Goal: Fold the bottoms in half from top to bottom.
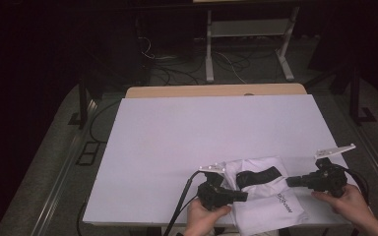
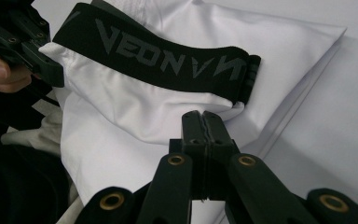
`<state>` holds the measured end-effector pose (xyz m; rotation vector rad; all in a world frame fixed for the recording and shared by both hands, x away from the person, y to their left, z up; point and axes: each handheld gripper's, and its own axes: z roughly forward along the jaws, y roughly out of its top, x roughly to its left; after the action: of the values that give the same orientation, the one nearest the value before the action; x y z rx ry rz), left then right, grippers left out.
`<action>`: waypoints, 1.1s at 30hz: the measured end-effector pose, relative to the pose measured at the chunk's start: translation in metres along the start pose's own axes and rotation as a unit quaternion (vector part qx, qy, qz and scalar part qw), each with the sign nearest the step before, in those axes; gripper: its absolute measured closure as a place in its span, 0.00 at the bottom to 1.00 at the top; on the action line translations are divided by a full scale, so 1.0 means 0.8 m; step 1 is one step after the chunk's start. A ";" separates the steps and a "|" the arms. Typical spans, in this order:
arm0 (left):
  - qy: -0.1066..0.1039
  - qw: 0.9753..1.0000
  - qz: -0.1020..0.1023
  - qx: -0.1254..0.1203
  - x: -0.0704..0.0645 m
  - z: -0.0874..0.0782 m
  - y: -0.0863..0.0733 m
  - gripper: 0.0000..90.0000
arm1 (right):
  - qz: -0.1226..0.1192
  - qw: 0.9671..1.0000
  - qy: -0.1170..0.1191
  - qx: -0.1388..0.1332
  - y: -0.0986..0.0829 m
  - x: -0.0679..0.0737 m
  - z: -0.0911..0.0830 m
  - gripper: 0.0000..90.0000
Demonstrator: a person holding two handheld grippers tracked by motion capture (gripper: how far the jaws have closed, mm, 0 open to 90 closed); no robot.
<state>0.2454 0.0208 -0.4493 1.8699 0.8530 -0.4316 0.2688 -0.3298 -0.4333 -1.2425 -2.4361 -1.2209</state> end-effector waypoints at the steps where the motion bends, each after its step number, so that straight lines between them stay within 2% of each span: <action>1: 0.001 1.000 0.001 0.000 0.000 0.001 -0.002 0.97 | 0.000 1.000 0.000 0.002 0.000 0.001 0.000 0.98; 8: 0.004 1.000 -0.005 -0.006 0.001 0.002 -0.009 0.97 | 0.002 1.000 0.004 0.016 -0.002 0.001 0.003 0.96; 12: 0.006 1.000 -0.001 -0.007 0.000 0.001 -0.010 0.97 | 0.002 1.000 0.008 0.017 0.000 0.002 0.001 0.93; 17: 0.005 1.000 0.002 -0.007 -0.003 0.003 -0.012 0.97 | 0.003 1.000 0.006 -0.001 0.004 0.002 -0.006 0.88; 22: 0.006 1.000 0.007 -0.001 -0.006 0.005 -0.014 0.97 | 0.003 1.000 -0.007 -0.014 0.012 0.000 -0.008 0.79; 25: 0.006 1.000 0.007 0.001 -0.007 0.006 -0.016 0.97 | 0.005 1.000 -0.013 -0.021 0.019 -0.001 -0.005 0.70; 29: 0.006 1.000 0.007 0.004 -0.006 0.007 -0.017 0.97 | 0.006 1.000 -0.011 -0.019 0.029 -0.003 0.002 0.63; 33: 0.009 1.000 0.014 0.010 -0.007 0.008 -0.019 0.97 | 0.006 1.000 -0.004 -0.005 0.039 -0.006 0.015 0.58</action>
<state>0.2314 0.0168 -0.4583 1.9039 0.8371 -0.4084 0.2973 -0.3137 -0.4249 -1.2652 -2.4281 -1.2281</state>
